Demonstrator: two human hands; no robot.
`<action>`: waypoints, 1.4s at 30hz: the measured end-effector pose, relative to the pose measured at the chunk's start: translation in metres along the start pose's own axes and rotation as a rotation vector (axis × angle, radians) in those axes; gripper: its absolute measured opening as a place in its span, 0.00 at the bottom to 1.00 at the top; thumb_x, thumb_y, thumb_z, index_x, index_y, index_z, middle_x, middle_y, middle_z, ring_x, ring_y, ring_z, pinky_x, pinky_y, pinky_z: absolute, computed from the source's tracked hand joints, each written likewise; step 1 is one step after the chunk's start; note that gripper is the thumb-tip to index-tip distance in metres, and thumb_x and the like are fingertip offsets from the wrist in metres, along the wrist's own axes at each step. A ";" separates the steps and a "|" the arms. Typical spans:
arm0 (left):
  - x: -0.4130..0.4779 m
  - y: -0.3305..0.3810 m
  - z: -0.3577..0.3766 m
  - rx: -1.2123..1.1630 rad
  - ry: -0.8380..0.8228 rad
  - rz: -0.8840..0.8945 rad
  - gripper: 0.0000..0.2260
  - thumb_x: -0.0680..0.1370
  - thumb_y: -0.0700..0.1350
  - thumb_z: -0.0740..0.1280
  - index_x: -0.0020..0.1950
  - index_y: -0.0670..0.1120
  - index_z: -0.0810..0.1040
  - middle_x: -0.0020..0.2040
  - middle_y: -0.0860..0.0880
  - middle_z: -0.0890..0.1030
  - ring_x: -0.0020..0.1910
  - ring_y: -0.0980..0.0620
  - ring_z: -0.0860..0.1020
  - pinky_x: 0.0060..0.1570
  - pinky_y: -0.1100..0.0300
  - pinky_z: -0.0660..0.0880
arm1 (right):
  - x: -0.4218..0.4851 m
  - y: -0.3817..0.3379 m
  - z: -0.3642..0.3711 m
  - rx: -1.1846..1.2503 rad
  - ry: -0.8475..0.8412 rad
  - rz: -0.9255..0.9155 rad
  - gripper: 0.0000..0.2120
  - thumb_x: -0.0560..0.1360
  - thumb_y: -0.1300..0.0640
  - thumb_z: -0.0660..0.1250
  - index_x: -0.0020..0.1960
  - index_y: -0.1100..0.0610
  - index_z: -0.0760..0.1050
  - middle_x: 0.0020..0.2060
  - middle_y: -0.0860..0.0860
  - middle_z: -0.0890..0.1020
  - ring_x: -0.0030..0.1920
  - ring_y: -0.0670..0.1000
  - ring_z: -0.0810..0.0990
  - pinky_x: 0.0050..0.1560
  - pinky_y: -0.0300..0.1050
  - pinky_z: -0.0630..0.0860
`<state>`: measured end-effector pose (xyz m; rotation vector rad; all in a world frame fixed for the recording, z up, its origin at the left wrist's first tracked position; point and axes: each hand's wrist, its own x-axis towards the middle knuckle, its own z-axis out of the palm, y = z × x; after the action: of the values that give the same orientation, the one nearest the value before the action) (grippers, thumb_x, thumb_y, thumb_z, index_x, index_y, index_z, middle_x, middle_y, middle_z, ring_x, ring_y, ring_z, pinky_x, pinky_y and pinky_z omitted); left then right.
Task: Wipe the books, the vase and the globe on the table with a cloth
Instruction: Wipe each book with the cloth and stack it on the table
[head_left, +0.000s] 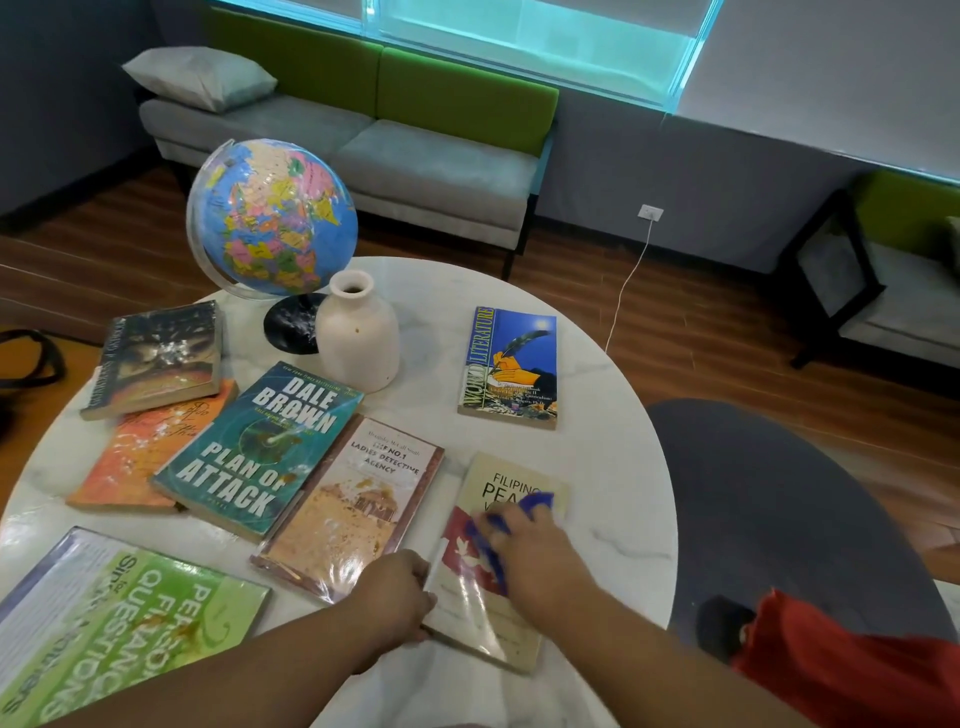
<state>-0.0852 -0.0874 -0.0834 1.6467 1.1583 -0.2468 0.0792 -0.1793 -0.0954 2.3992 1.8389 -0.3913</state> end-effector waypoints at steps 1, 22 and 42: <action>0.001 -0.002 -0.001 -0.014 -0.006 -0.009 0.11 0.74 0.37 0.71 0.54 0.45 0.74 0.51 0.46 0.75 0.52 0.44 0.79 0.49 0.49 0.81 | -0.007 -0.008 0.009 0.014 -0.001 -0.104 0.32 0.77 0.58 0.61 0.77 0.49 0.52 0.74 0.49 0.57 0.61 0.60 0.65 0.60 0.52 0.71; 0.002 -0.009 -0.002 -0.397 -0.088 -0.098 0.12 0.77 0.30 0.63 0.45 0.47 0.78 0.44 0.43 0.81 0.48 0.43 0.82 0.48 0.50 0.82 | -0.044 -0.009 0.043 -0.058 0.108 -0.502 0.27 0.73 0.49 0.68 0.71 0.46 0.66 0.63 0.46 0.70 0.45 0.50 0.74 0.47 0.41 0.77; -0.005 -0.007 -0.014 -0.389 -0.117 -0.049 0.13 0.75 0.31 0.67 0.58 0.41 0.77 0.47 0.46 0.81 0.44 0.44 0.82 0.48 0.50 0.81 | -0.055 0.046 -0.001 0.432 0.247 0.269 0.15 0.79 0.61 0.61 0.60 0.48 0.79 0.53 0.46 0.76 0.50 0.49 0.75 0.52 0.31 0.70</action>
<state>-0.0981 -0.0789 -0.0789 1.2477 1.0814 -0.1356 0.1106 -0.2430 -0.0839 3.0634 1.6106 -0.5326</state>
